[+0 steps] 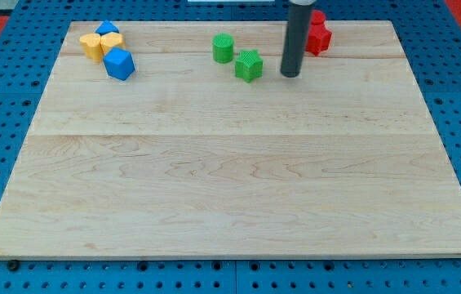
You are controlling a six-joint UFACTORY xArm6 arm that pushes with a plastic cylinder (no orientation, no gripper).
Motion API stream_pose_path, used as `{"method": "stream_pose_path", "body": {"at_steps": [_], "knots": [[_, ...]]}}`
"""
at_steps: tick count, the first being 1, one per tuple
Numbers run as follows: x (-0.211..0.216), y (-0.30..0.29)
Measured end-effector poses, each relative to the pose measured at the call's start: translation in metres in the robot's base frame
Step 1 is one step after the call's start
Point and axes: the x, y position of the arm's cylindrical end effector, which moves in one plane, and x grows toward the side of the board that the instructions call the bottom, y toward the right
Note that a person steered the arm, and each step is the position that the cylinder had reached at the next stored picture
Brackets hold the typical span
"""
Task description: Push the green circle into the green star
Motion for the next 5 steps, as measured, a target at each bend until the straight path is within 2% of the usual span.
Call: {"method": "stream_pose_path", "body": {"at_steps": [3,4,5], "knots": [[0.050,-0.123],[0.030,-0.137],[-0.010,-0.145]]}}
